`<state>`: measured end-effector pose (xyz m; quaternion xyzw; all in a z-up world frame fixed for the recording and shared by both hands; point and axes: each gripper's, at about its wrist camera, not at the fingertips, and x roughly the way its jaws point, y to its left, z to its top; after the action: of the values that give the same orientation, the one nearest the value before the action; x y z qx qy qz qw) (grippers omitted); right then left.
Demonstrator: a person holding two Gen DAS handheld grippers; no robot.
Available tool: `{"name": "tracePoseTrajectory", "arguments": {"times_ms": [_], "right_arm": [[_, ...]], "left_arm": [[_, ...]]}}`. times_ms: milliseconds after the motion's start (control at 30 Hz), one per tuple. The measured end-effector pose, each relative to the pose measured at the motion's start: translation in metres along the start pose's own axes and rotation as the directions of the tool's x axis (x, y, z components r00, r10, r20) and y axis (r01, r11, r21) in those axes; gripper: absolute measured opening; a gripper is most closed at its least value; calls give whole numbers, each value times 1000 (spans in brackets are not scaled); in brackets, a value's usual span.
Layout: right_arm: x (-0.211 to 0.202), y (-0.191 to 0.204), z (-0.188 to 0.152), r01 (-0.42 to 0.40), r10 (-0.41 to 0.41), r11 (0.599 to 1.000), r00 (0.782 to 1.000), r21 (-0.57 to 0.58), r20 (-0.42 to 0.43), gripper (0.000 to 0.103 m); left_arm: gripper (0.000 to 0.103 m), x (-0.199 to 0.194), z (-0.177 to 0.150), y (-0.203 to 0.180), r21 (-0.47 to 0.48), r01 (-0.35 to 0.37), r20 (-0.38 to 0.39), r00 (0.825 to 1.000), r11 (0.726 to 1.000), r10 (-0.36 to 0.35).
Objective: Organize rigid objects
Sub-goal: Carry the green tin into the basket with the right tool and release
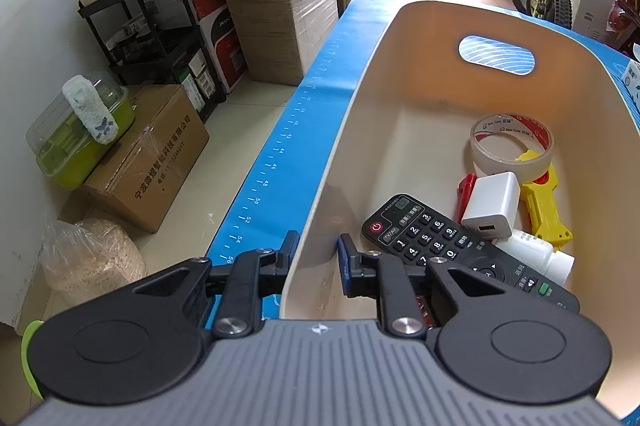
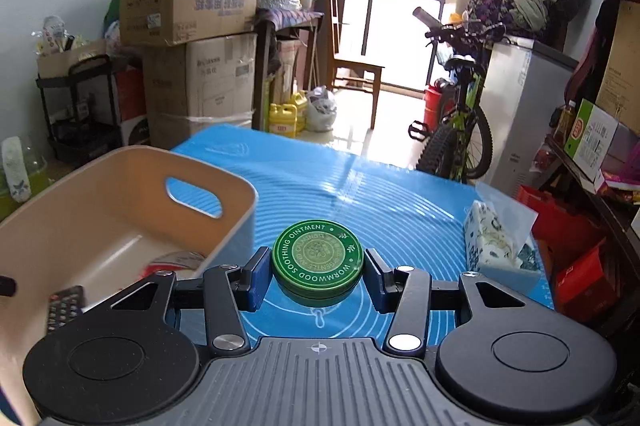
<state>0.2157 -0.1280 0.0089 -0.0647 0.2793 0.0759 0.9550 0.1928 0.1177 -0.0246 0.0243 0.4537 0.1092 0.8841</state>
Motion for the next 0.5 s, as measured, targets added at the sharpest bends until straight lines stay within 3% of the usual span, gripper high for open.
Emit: {"name": "tracePoseTrajectory", "arguments": {"times_ms": [233,500], "right_arm": [[-40,26,13,-77,77,997,997,-23,19,54],[-41,71,4,-135,134,990,991,-36,-30,54]], "left_arm": [[23,-2,-3,0,-5,-4,20,1000,1000,4],[23,-3,-4,-1,-3,-5,34,999,1000,5]]}}
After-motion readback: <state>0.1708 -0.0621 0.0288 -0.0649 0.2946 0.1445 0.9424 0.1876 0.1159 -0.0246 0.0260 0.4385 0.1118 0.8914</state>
